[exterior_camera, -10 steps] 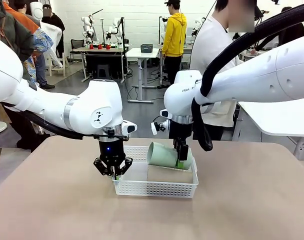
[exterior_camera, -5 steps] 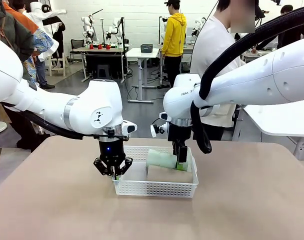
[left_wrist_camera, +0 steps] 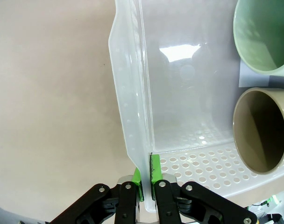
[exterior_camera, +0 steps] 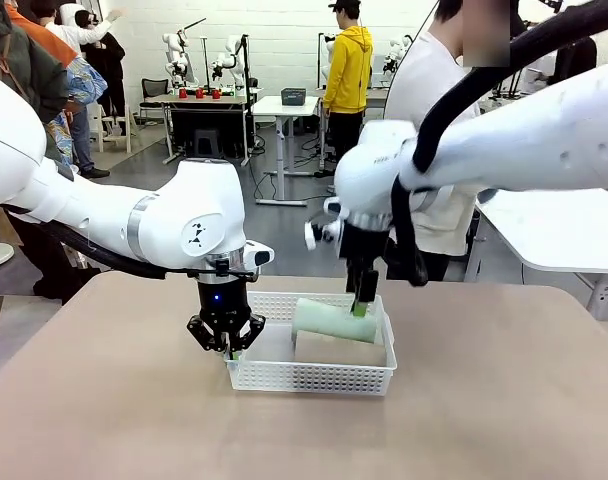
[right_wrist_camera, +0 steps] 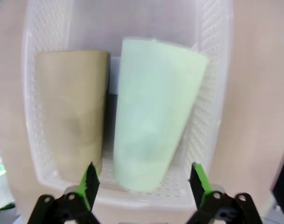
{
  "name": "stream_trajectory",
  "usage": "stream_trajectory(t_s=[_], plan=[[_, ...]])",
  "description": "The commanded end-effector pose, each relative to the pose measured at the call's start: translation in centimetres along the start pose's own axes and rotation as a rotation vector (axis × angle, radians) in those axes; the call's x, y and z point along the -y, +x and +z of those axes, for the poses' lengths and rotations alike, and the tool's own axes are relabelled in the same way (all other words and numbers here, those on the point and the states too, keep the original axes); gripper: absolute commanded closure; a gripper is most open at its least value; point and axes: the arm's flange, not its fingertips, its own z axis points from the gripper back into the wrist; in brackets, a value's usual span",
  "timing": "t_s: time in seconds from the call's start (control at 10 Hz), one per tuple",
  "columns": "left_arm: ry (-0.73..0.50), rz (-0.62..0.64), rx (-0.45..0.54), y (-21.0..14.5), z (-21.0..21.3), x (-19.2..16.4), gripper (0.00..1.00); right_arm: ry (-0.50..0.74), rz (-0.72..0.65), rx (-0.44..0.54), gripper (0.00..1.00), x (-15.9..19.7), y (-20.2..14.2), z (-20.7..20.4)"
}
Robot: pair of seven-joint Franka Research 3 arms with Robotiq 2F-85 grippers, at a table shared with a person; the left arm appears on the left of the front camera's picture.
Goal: Clean and organize the cups into the basket.
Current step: Pick up the Reusable plastic cup from the right side of the table and stack it inside the Organizing basket in the center of the table.
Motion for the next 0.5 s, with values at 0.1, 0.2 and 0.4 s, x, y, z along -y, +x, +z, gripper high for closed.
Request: stream_trajectory(t_s=[0.1, 0.2, 0.4], plan=[[0.003, 0.0, -0.004, -0.1, 0.1, 0.0, 1.0, -0.161, -0.011, 0.243, 0.0, -7.5, -8.8, 10.3], [0.003, 0.0, -0.004, -0.1, 0.1, 0.0, 1.0, -0.178, -0.054, 0.36, 0.0, -9.7, -14.1, 12.7], [0.003, 0.0, -0.004, -0.1, 0.1, 0.0, 1.0, -0.157, -0.068, 0.621, 0.0, -12.9, -23.9, 13.9]])
